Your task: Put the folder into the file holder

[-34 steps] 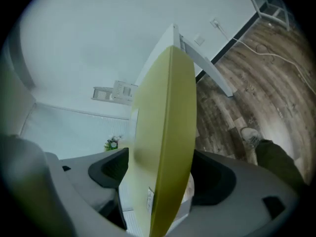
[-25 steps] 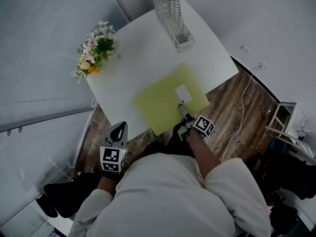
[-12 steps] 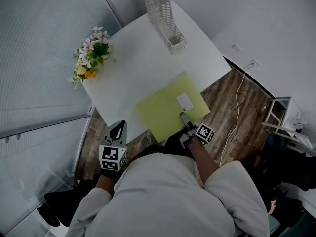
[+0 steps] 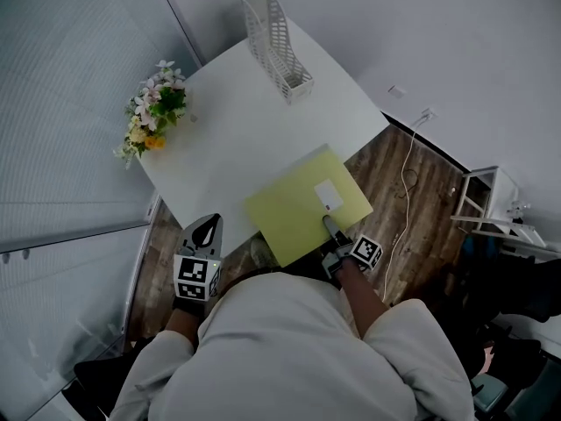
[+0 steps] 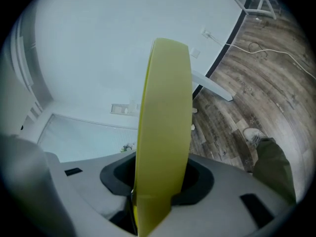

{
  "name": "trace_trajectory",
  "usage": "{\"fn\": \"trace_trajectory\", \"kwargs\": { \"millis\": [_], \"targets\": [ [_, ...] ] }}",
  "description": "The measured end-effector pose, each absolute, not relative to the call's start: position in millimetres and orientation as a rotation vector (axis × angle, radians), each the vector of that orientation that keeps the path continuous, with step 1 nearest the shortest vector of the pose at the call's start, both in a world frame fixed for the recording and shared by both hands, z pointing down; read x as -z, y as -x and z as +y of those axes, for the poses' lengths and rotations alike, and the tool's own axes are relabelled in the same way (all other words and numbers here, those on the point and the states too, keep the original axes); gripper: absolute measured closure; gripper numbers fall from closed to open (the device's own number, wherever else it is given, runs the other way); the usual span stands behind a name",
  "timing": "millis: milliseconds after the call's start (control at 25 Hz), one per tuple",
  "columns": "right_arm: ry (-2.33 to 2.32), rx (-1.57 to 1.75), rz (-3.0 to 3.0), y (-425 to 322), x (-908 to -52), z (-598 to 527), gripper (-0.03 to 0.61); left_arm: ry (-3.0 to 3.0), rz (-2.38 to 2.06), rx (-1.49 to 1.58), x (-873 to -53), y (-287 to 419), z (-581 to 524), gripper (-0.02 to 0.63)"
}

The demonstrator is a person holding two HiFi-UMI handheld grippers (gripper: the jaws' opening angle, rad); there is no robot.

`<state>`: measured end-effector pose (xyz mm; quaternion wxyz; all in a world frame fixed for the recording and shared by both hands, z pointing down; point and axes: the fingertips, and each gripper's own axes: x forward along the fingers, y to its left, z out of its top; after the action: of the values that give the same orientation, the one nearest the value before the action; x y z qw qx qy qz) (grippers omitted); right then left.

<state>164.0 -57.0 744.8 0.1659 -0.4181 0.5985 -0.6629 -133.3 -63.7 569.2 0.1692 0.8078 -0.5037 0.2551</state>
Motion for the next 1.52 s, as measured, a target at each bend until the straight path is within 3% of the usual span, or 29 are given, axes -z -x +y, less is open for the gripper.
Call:
{"fn": "trace_trajectory", "kwargs": {
  "millis": [400,840,1520],
  "targets": [
    [1.33,1.689,1.882,-196.6,-672.5,-63.3,0.43,-2.379,-1.437,-0.651,-547.9,129.7,-64.9,0.606],
    [1.392,1.271,2.119,-232.4,-549.0,-161.9,0.434,-2.355,-1.52,-0.601,-536.3,145.8,-65.2,0.606],
    [1.422,0.861,2.439,-212.6,-424.8,-311.2,0.436,-2.239,-1.651,-0.535,-537.8,155.5,-70.0,0.606]
  ]
}}
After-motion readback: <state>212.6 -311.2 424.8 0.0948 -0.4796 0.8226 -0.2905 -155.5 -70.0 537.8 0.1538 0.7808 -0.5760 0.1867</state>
